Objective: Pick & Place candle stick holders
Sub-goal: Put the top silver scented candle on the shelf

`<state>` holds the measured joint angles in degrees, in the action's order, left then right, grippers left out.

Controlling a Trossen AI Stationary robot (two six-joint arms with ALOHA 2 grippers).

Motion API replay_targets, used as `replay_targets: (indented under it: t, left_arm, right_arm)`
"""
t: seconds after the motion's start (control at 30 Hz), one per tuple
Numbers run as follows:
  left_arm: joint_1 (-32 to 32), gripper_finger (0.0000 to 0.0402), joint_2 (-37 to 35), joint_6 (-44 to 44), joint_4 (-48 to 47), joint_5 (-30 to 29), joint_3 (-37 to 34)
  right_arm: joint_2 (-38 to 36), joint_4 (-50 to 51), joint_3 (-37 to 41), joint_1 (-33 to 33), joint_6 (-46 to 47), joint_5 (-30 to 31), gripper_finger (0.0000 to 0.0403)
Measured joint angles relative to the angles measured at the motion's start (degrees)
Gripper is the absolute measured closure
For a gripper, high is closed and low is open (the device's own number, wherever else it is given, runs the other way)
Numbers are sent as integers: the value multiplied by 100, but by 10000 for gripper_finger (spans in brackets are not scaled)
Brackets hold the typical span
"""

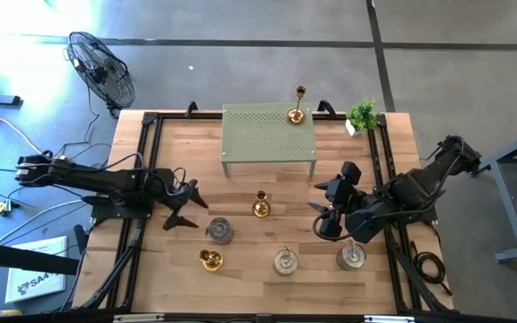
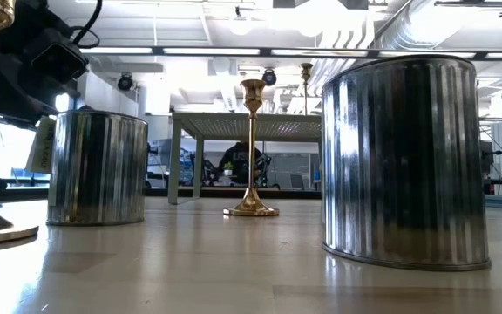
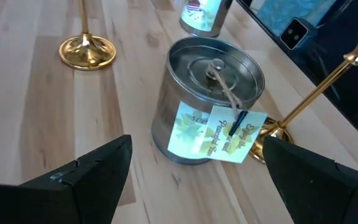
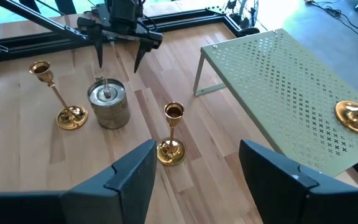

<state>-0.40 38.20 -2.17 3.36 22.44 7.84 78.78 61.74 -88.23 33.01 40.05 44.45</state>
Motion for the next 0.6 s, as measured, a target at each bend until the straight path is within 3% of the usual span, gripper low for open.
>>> replay_targets:
  t: [0.43,0.6]
  left_arm:
    - [-3,48,1144,44,976,123,-2]
    - [-313,48,1543,44,1468,96,-2]
  right_arm:
    - [0,0,0,0,0,-2,179]
    - [0,0,0,0,0,-2,179]
